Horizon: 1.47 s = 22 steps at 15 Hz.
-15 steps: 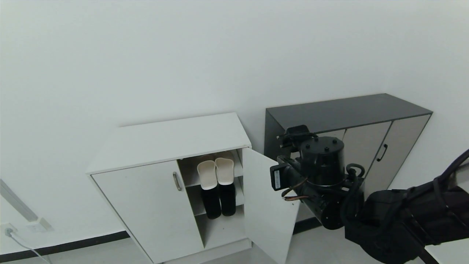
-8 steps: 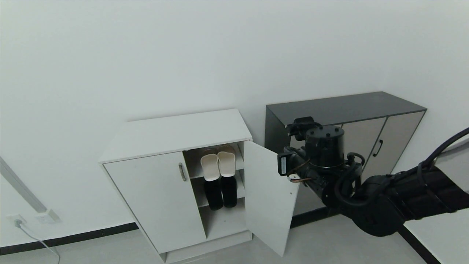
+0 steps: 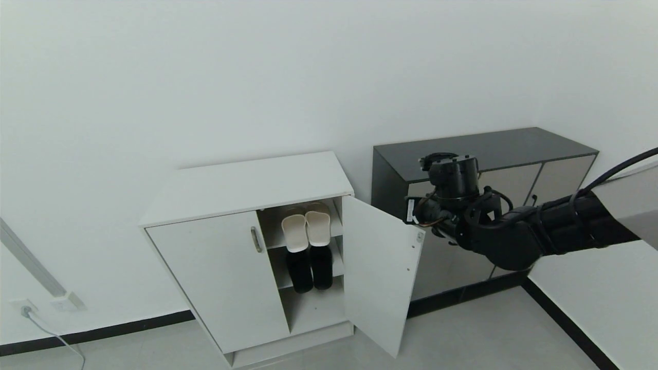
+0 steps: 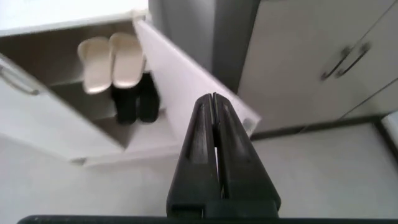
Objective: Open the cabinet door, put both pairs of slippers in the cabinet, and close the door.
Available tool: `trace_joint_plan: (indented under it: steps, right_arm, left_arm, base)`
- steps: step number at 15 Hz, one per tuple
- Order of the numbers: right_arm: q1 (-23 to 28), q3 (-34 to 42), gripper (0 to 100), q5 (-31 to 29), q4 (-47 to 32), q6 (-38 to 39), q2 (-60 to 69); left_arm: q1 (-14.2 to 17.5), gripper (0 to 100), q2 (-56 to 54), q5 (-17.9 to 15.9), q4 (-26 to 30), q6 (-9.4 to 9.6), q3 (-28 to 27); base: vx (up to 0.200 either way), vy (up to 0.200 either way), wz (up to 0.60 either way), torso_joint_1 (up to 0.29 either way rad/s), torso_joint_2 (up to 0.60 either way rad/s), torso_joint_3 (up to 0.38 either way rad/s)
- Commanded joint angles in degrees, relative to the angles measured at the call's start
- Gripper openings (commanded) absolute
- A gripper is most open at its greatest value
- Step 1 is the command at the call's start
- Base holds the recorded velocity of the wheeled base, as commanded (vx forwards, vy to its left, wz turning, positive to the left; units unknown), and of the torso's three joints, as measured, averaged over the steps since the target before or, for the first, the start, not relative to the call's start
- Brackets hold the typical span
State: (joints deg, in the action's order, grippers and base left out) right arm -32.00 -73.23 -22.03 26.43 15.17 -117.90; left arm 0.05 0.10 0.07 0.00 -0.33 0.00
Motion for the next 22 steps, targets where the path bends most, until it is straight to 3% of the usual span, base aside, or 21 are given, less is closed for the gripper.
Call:
trace_joint_plan:
  steps: [1,8,22]
  right_arm:
    - [2.6,-2.8,0,0.3,-0.1,0.3,-2.9]
    - [7.3,-7.4,0,2.2,2.3,0.3,-11.4]
    - [7.7,-8.6,0,2.2,2.2,0.0,-16.6]
  left_arm:
    - [0.0,0,0.0,0.0,0.0,-0.02,0.0]
    - [0.0,0,0.0,0.0,0.0,-0.02,0.0]
    - [0.0,0,0.0,0.0,0.0,-0.11,0.0]
  base:
    - [0.000,0.000,0.00,0.000,0.00,0.000]
    - [0.000,0.000,0.00,0.000,0.00,0.000]
    - [0.000,0.000,0.00,0.000,0.00,0.000]
